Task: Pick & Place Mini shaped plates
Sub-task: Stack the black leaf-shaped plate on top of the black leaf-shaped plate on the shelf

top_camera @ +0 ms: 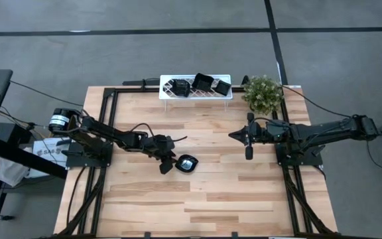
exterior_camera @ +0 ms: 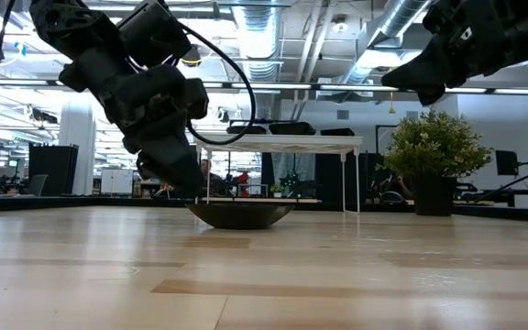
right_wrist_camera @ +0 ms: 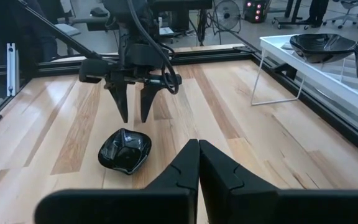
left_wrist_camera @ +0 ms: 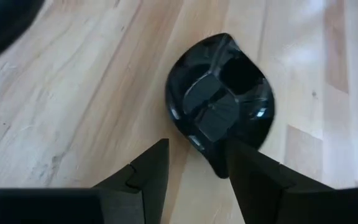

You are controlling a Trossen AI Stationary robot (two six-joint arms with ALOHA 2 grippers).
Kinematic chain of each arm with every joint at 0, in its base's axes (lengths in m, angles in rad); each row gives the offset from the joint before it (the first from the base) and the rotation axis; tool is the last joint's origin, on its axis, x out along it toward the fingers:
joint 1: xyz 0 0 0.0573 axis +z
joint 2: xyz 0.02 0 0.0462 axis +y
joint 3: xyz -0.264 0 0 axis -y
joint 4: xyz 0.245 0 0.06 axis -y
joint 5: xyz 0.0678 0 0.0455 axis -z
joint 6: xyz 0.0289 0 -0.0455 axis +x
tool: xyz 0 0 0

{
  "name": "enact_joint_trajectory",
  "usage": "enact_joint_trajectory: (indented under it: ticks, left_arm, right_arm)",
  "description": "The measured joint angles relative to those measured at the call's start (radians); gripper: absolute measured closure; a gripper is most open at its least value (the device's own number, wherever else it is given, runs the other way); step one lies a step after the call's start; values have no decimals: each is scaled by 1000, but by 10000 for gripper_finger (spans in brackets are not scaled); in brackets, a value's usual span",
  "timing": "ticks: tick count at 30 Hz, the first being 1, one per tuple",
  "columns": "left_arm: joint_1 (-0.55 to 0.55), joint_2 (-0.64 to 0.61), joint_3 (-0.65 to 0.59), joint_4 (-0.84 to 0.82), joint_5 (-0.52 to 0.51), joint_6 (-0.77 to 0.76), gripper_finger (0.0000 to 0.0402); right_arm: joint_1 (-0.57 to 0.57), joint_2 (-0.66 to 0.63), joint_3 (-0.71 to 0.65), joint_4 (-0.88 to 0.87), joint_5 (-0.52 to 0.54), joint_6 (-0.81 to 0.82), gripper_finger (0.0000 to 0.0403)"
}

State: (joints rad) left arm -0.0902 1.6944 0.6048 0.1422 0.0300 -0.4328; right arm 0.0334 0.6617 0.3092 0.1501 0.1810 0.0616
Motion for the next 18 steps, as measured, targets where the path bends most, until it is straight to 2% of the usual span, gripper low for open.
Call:
enact_joint_trajectory:
  ticks: [6,18]
  left_arm:
    - [12,50,0,-1,20,-29,243]
    - [24,50,0,28,47,-45,243]
  right_arm:
    - [0,0,0,3,0,3,398]
    - [0,0,0,3,0,18,397]
